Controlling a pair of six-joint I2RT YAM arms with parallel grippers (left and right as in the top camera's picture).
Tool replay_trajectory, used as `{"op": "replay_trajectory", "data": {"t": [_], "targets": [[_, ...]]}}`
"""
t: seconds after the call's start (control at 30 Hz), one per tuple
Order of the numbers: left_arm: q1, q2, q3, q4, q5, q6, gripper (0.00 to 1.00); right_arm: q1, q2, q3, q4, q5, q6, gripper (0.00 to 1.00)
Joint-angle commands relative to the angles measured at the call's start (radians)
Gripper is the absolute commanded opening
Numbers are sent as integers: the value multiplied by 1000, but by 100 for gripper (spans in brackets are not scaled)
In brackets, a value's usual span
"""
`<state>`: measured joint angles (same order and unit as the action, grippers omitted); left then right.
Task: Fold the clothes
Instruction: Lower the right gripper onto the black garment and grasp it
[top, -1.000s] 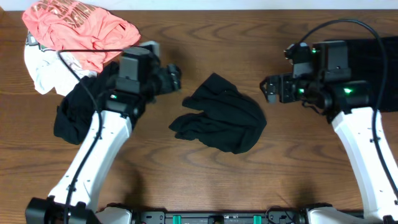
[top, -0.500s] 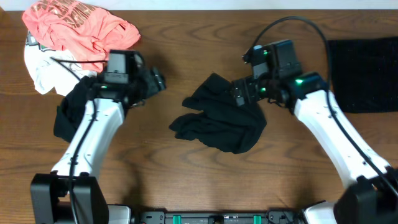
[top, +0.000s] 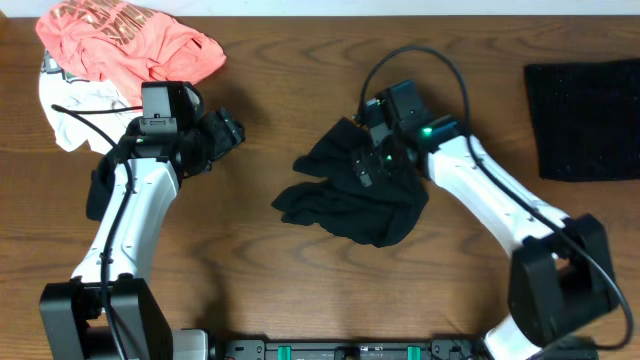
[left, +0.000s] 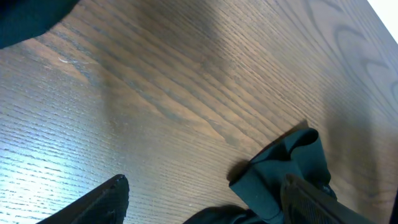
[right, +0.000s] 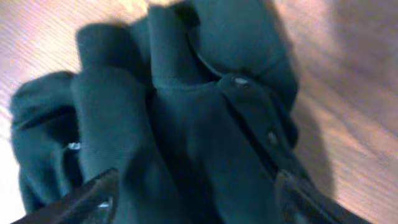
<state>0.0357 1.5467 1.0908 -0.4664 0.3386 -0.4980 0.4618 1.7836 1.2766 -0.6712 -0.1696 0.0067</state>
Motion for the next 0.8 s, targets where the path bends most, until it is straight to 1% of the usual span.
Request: {"op": "replay_trajectory", "data": {"t": [0.0,0.03,0.1,0.33,0.4,0.43,0.73,0.77], "targets": [[2,-5,16,-5,13,0,78,18,33,19,-1,13,-8,65],[2,-5,16,-5,13,0,78,19,35,19,-1,13,-8,58],[2,-5,16,-5,13,0,78,19,35,19,-1,13,-8,46],[2,-5,16,-5,13,0,78,18,34,19,-6,13,-8,16],[2,-5,16,-5,13,0,78,18,34,19,-6,8,-8,4],[2,-5,16,-5,13,0,78,18,34,19,-6,5,-8,1],[2,-5,16,-12,13,-1,78,18,-65,95,-96,2,-15,1],[2,-5,16,-12,13,-1,78,18,-76,101,-105,2,-19,3]]}}
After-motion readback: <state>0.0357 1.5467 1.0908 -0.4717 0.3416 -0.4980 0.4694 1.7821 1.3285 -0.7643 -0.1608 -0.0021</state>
